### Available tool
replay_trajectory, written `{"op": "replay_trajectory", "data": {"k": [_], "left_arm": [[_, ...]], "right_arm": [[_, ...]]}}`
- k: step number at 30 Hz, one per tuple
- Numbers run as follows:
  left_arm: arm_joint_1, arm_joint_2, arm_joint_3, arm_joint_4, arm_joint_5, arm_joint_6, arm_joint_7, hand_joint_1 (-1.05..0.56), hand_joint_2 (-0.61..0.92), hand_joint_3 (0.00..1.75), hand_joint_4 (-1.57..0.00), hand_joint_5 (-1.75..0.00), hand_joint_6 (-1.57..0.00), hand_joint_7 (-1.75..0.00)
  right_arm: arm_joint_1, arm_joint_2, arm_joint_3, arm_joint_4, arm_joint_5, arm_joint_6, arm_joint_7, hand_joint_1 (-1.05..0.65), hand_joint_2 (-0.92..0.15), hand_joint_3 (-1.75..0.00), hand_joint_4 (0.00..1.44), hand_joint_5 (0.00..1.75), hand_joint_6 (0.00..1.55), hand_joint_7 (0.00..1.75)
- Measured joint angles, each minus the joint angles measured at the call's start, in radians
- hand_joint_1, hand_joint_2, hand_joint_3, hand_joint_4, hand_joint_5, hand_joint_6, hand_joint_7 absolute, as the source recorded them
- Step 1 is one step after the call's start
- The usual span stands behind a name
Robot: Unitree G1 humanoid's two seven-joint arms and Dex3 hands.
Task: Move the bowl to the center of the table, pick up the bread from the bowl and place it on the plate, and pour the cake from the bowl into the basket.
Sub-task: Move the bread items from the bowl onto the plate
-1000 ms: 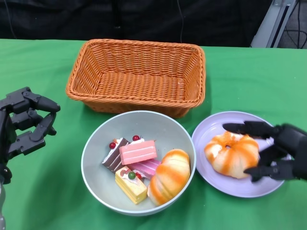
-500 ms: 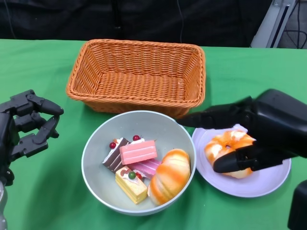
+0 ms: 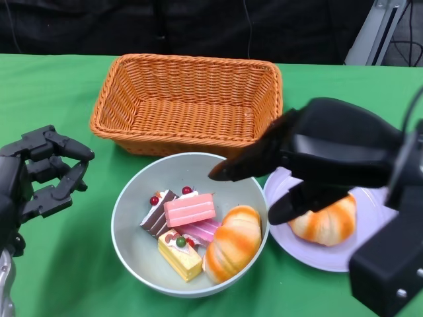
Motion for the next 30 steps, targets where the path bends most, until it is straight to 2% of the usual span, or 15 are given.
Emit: {"op": "replay_trajectory", "data": {"k": [7, 10, 17, 22, 30], "left_arm": [[0.002, -0.004, -0.004, -0.002, 0.004, 0.000, 0.007, -0.17, 0.71, 0.68, -0.81, -1.50, -0.84, -1.09], [0.002, -0.008, -0.007, -0.006, 0.010, 0.000, 0.014, -0.17, 0.72, 0.68, -0.80, -1.50, -0.84, -1.08], [0.004, -0.018, -0.009, -0.027, 0.011, 0.002, 0.031, -0.14, 0.73, 0.68, -0.79, -1.50, -0.84, -1.08], [0.004, -0.018, -0.009, -0.029, 0.011, 0.002, 0.034, -0.14, 0.74, 0.69, -0.79, -1.51, -0.83, -1.10], [0.004, -0.023, -0.009, -0.029, 0.011, 0.001, 0.040, -0.14, 0.71, 0.72, -0.80, -1.52, -0.84, -1.11]], "right_arm": [[-0.108, 0.033, 0.062, 0.190, -0.106, -0.101, -0.056, -0.72, -0.92, -0.01, 0.83, 0.01, 0.66, 0.00], [-0.128, 0.040, 0.081, 0.244, -0.122, -0.120, -0.063, -0.72, -0.91, 0.00, 0.84, 0.01, 0.67, 0.01], [-0.181, 0.080, 0.169, 0.459, -0.163, -0.254, -0.118, -0.74, -0.89, 0.00, 0.88, 0.02, 0.70, 0.01], [-0.202, 0.087, 0.197, 0.529, -0.167, -0.310, -0.129, -0.77, -0.91, -0.01, 0.88, 0.01, 0.70, 0.00], [-0.219, 0.120, 0.218, 0.588, -0.172, -0.344, -0.132, -0.76, -0.92, -0.01, 0.89, 0.01, 0.71, 0.00]]}}
